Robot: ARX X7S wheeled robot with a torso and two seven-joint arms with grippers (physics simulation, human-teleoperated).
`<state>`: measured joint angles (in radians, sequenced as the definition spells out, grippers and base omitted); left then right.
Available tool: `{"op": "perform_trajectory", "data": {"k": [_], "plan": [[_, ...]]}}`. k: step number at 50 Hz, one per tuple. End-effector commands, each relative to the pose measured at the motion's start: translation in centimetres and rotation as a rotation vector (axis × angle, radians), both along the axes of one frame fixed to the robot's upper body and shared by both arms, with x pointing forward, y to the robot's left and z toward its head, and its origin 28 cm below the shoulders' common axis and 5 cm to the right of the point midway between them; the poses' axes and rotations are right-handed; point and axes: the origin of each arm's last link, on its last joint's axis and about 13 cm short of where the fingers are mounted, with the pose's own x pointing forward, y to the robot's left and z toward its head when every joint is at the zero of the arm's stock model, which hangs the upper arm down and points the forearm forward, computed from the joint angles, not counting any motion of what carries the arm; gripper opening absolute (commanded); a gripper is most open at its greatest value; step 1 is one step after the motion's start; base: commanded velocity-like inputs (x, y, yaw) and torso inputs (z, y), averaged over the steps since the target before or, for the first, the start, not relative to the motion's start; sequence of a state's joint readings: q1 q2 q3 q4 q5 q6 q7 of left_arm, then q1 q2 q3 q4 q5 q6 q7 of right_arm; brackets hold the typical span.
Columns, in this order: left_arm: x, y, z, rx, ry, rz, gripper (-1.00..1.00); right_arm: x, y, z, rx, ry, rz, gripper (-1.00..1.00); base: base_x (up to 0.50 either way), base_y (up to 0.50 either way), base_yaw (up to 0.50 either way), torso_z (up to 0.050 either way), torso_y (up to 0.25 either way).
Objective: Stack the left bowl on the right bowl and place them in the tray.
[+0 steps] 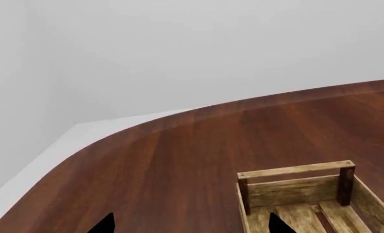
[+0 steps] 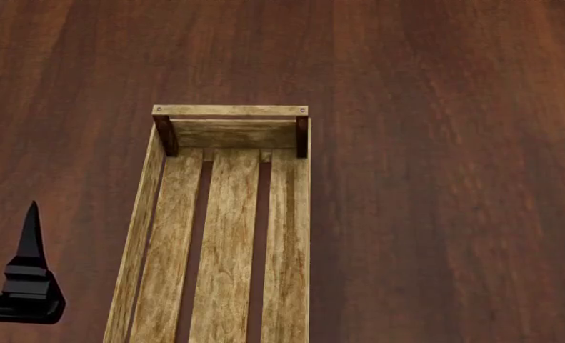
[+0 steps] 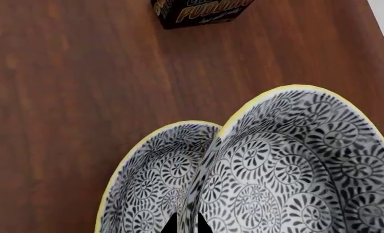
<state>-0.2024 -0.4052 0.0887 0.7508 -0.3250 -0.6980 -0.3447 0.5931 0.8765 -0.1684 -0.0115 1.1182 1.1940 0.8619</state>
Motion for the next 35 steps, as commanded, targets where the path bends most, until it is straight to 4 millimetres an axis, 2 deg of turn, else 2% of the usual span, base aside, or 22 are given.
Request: {"op": "perform_trajectory", "data": {"k": [1, 35], "plan": [[-0.1, 0.0, 0.1, -0.001, -0.003, 0.001, 1.00, -0.4, -0.3, -0.4, -0.026, 0.012, -0.015, -1.00, 0.00, 0.00, 0.00, 0.000, 0.000], [-0.1, 0.0, 0.1, -0.001, -0.003, 0.003, 1.00, 0.3, 0.4, -2.8, -0.024, 0.076, 0.025, -1.00, 0.00, 0.00, 0.00, 0.000, 0.000]]}}
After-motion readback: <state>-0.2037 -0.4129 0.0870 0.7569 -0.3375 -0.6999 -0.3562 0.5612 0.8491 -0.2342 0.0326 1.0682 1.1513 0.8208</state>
